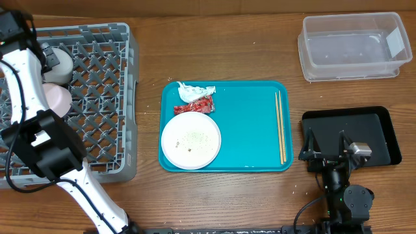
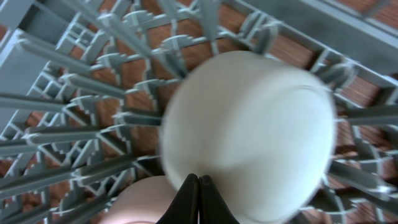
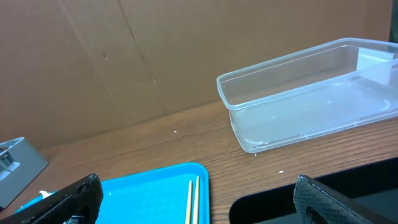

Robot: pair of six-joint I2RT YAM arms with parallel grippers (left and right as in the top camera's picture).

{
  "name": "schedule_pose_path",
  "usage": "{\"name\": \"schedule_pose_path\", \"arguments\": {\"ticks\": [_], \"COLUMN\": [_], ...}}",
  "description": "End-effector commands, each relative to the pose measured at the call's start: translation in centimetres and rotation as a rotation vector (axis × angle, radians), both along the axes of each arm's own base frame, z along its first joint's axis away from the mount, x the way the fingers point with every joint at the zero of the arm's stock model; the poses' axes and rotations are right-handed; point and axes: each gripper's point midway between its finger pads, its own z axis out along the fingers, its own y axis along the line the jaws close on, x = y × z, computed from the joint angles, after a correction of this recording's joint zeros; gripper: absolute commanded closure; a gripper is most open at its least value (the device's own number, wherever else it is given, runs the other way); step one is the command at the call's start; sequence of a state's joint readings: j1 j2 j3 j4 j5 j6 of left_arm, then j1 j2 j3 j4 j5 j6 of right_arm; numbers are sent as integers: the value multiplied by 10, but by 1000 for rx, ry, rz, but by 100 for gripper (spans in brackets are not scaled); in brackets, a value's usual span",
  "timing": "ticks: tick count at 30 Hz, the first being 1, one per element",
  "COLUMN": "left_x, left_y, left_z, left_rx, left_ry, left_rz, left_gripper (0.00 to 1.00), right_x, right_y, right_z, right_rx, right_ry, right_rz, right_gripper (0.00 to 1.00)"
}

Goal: Sort waste into correct bins and load items into the dishwasher
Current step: 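Push the white bowl upright into the rack slots with the left gripper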

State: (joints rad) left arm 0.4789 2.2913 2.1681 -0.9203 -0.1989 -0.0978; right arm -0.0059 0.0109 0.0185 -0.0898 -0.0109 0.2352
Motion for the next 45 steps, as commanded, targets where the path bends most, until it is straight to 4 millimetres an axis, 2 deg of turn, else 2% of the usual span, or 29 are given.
{"name": "schedule_pose_path", "arguments": {"ticks": [1,3,5,11,12,17,19,23,27,34,37,40,43,45], "left_x": [-6,-8,-5,45,54,60,56,37,17,-12,-25,-35,-39,-41], "left_y": [14,19,16,-48,-60,-69,-65,-40,-17,14,35,48,51,49], "left_z": [8,15,22,57,63,59,47,24,1,-24,-22,-9,17,42], "left_rx": [-17,-47,-111,-440,-459,-334,-205,-73,-21,-27,-25,-29,-26,-22], "left_ry": [-45,-98,-159,-398,-429,-371,-271,-128,-45,5,-1,-23,-64,-110], "left_rz": [70,151,184,-117,-178,-289,-322,-229,-150,-73,-28,28,63,89], "left_gripper": [96,96,96,96,96,96,96,96,96,96,96,96,96,96], "right_x": [0,0,0,0,0,0,0,0,0,0,0,0,0,0], "right_y": [-2,-2,-2,-2,-2,-2,-2,-2,-2,-2,-2,-2,-2,-2], "right_z": [-2,-2,-2,-2,-2,-2,-2,-2,-2,-2,-2,-2,-2,-2], "right_rx": [-4,-4,-4,-4,-4,-4,-4,-4,-4,-4,-4,-4,-4,-4], "right_ry": [-3,-3,-3,-3,-3,-3,-3,-3,-3,-3,-3,-3,-3,-3], "right_rz": [-13,-12,-13,-13,-13,-13,-13,-13,-13,-13,-12,-13,-13,-13], "right_gripper": [0,0,0,0,0,0,0,0,0,0,0,0,0,0]}}
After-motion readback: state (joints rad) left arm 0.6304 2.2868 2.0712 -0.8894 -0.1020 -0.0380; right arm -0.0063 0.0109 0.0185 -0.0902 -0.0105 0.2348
